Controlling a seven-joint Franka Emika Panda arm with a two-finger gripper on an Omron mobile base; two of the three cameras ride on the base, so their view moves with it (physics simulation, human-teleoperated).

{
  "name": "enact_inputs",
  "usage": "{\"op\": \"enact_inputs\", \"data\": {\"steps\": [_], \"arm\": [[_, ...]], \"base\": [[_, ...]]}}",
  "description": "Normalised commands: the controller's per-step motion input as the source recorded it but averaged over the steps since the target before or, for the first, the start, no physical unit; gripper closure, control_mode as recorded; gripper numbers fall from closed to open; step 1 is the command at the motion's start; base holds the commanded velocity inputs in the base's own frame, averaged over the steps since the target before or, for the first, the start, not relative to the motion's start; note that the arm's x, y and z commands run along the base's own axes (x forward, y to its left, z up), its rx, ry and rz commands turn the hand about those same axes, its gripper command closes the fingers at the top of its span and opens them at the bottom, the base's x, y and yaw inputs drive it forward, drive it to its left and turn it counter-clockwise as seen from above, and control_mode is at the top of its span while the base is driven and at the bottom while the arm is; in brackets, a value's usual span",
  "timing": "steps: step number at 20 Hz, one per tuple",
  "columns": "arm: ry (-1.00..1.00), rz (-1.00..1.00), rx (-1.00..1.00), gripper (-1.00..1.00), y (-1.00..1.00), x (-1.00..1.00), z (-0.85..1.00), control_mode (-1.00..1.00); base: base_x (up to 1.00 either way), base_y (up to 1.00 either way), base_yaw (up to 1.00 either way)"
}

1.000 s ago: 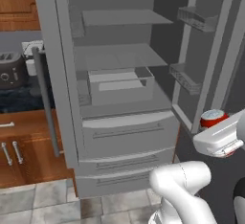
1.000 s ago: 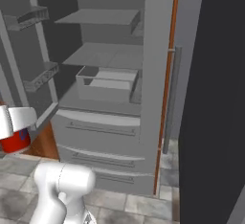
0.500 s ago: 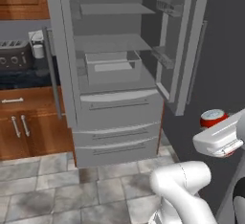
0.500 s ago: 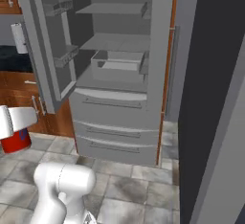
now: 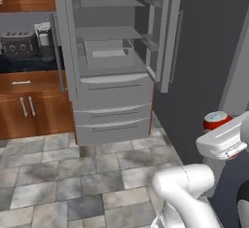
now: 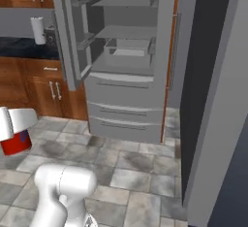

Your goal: Open the fridge, grab two sodas, and place both sodas inside the bowl with ice on the dining counter.

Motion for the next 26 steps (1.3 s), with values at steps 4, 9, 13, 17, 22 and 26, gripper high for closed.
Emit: {"op": "enact_inputs", "data": {"steps": [4,9,13,17,22,26], "arm": [[0.0,0.0,0.0,1.0,0.0,0.0,0.0,1.0],[0.0,0.0,0.0,1.0,0.0,0.0,0.0,1.0],[0.0,0.0,0.0,1.0,0.0,0.0,0.0,1.0],[0.0,0.0,0.0,1.0,0.0,0.0,0.0,1.0],[0.0,0.0,0.0,1.0,0.0,0.0,0.0,1.0],[0.0,0.0,0.0,1.0,0.0,0.0,0.0,1.0]], "base": [[-1.0,0.18,0.0],[-1.0,0.19,0.0],[-1.0,0.18,0.0],[-1.0,0.21,0.0],[-1.0,0.2,0.0],[-1.0,0.22,0.0]]}}
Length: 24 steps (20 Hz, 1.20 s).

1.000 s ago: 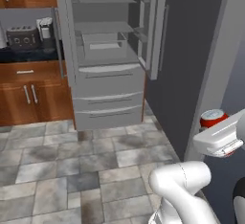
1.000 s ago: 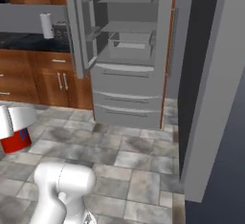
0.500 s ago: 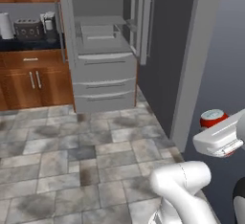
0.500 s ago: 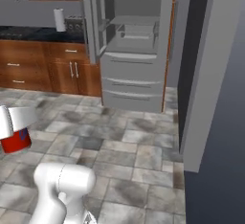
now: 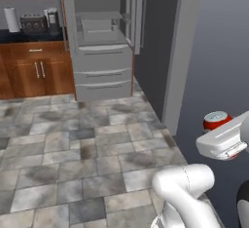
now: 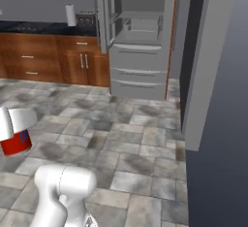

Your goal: Open the fridge, grab two sodas, and place both sodas inside the bowl with ice on the dining counter.

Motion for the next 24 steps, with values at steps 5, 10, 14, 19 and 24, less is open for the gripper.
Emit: {"op": "enact_inputs", "data": {"steps": [5,10,14,19,24], "arm": [[0.0,0.0,0.0,1.0,0.0,0.0,0.0,1.0],[0.0,0.0,0.0,1.0,0.0,0.0,0.0,1.0],[0.0,0.0,0.0,1.0,0.0,0.0,0.0,1.0],[0.0,0.0,0.0,1.0,0.0,0.0,0.0,1.0],[0.0,0.0,0.0,1.0,0.0,0.0,0.0,1.0]], "base": [[-1.0,0.26,0.0],[-1.0,0.29,0.0],[-1.0,0.34,0.0],[-1.0,0.53,0.0],[-1.0,0.76,0.0]]}}
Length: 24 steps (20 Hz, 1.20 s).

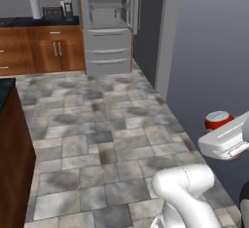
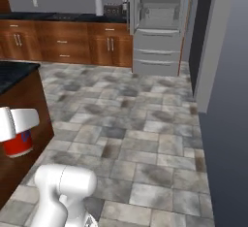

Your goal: Open the fridge, grab two sodas, and place both sodas inside the bowl with ice on the dining counter.

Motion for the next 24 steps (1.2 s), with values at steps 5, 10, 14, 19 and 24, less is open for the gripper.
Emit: {"op": "enact_inputs", "data": {"steps": [5,10,14,19,24], "arm": [[0.0,0.0,0.0,1.0,0.0,0.0,0.0,1.0],[0.0,0.0,0.0,1.0,0.0,0.0,0.0,1.0],[0.0,0.0,0.0,1.0,0.0,0.0,0.0,1.0],[0.0,0.0,0.0,1.0,0.0,0.0,0.0,1.0],[0.0,0.0,0.0,1.0,0.0,0.0,0.0,1.0]], "base": [[-0.99,0.96,0.0],[-0.9,1.0,0.0],[-0.68,1.0,-0.01],[-0.56,1.0,-0.02],[-0.5,1.0,-0.02]]}}
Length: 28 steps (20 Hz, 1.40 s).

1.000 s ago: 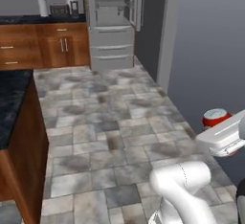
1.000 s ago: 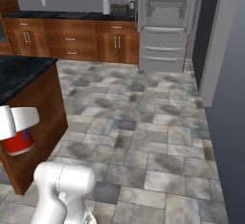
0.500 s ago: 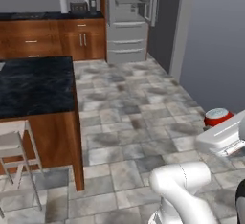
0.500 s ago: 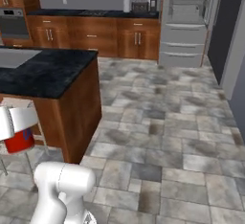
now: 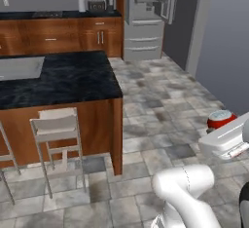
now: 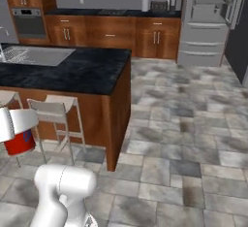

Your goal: Open the fridge, grab two sodas, and place both sodas inside the bowl with ice on the dining counter.

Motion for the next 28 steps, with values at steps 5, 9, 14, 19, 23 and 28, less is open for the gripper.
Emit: {"op": "enact_inputs", "data": {"steps": [5,9,14,19,23,28], "arm": [[0.0,0.0,0.0,1.0,0.0,0.0,0.0,1.0],[0.0,0.0,0.0,1.0,0.0,0.0,0.0,1.0],[0.0,0.0,0.0,1.0,0.0,0.0,0.0,1.0],[0.0,0.0,0.0,1.0,0.0,0.0,0.0,1.0],[0.0,0.0,0.0,1.0,0.0,0.0,0.0,1.0],[0.0,0.0,0.0,1.0,0.0,0.0,0.0,1.0]], "base": [[-0.4,1.0,-0.03],[-0.1,1.0,-0.07],[-0.04,1.0,-0.09],[-0.02,1.0,-0.08],[-0.02,1.0,-0.08],[0.0,1.0,-0.1]]}}
